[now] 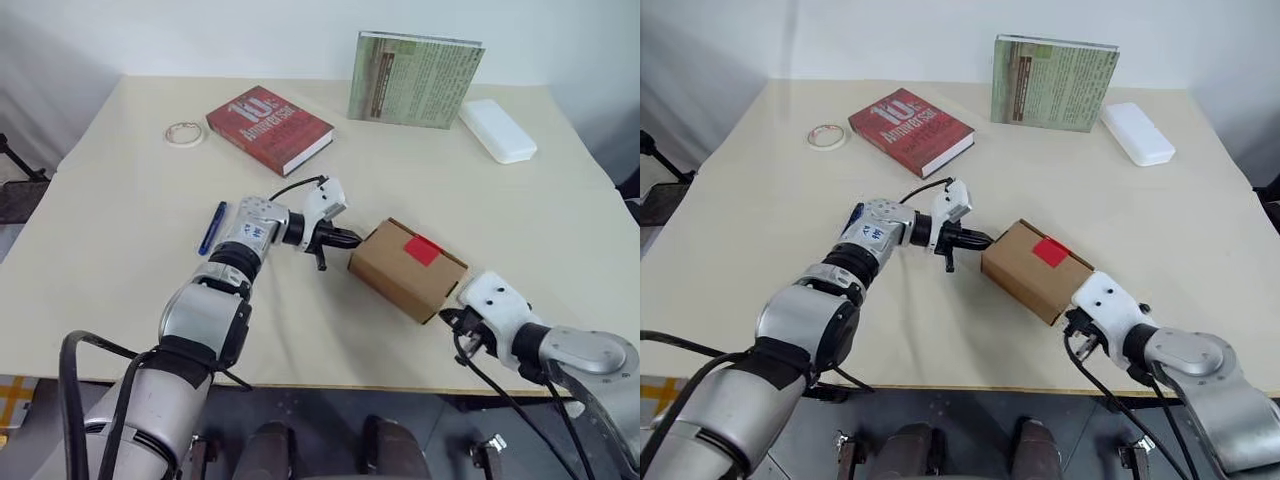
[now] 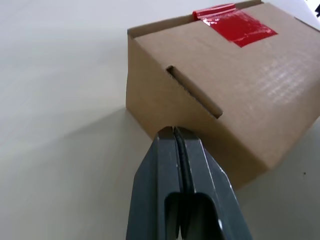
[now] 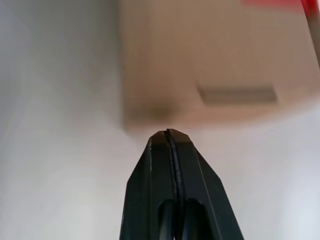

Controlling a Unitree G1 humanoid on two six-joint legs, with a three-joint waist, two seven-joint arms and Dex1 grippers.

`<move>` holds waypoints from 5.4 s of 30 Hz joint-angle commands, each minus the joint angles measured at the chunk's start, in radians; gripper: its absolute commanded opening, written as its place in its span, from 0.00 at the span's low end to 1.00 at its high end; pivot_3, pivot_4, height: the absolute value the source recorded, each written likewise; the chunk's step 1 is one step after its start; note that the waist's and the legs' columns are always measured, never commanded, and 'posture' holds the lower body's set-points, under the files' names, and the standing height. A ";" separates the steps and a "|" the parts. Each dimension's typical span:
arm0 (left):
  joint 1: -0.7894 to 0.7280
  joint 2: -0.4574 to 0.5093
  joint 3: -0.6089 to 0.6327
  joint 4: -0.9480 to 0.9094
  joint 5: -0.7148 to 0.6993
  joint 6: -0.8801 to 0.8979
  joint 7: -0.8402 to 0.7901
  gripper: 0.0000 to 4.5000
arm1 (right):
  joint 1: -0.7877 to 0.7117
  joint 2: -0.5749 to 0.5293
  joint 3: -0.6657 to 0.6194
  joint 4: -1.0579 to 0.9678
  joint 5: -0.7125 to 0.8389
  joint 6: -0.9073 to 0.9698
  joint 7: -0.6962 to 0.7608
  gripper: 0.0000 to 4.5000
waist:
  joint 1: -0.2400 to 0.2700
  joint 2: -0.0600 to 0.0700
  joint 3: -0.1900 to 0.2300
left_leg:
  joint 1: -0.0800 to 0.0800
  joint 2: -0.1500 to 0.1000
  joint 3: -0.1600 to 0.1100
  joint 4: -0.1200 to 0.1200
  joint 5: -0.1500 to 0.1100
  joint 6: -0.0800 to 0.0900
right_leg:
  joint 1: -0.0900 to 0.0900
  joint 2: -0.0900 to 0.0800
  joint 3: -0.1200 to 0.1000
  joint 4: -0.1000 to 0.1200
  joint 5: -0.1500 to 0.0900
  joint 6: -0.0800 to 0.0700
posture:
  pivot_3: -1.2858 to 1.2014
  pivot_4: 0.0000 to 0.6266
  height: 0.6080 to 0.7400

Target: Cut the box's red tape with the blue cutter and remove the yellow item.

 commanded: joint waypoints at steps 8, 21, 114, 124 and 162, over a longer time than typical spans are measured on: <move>0.001 0.095 0.091 -0.118 -0.077 0.046 0.075 0.01 | 0.043 -0.024 -0.257 0.153 0.019 -0.178 0.060 0.00 | -0.005 0.000 0.000 | 0.001 0.000 0.000 0.002 0.000 0.000 | 0.000 0.000 0.001 0.002 0.000 0.000 | 0.52 0.24 1.00; 0.465 0.165 0.277 -0.954 -0.252 0.394 0.409 0.01 | -0.344 0.158 -0.199 0.610 0.062 -0.527 -0.037 0.00 | -0.027 0.000 0.000 | 0.005 0.001 0.002 0.000 0.000 -0.001 | 0.001 0.000 0.005 0.005 0.001 0.001 | 0.52 0.24 1.00; 0.877 0.633 0.305 -1.234 -0.611 0.858 0.141 0.00 | -0.584 -0.029 0.016 0.471 0.331 -0.561 0.260 1.00 | -0.026 0.003 -0.001 | 0.012 0.003 0.012 -0.007 -0.002 -0.003 | -0.001 0.002 0.012 0.002 0.001 0.001 | 0.52 0.24 1.00; 0.934 0.608 0.213 -1.157 -0.545 0.814 0.157 0.00 | -0.533 -0.012 0.022 0.450 0.328 -0.572 0.238 1.00 | -0.030 0.003 -0.001 | 0.012 0.003 0.013 -0.009 -0.002 -0.003 | -0.002 0.002 0.012 0.002 0.001 0.001 | 0.52 0.24 1.00; 1.140 0.639 0.117 -1.229 -0.302 0.521 0.286 0.42 | -0.527 -0.006 0.029 0.432 0.322 -0.572 0.206 1.00 | -0.055 0.013 -0.008 | 0.016 0.009 0.016 -0.011 0.001 -0.007 | -0.005 0.006 0.013 0.006 0.000 -0.006 | 0.52 0.24 1.00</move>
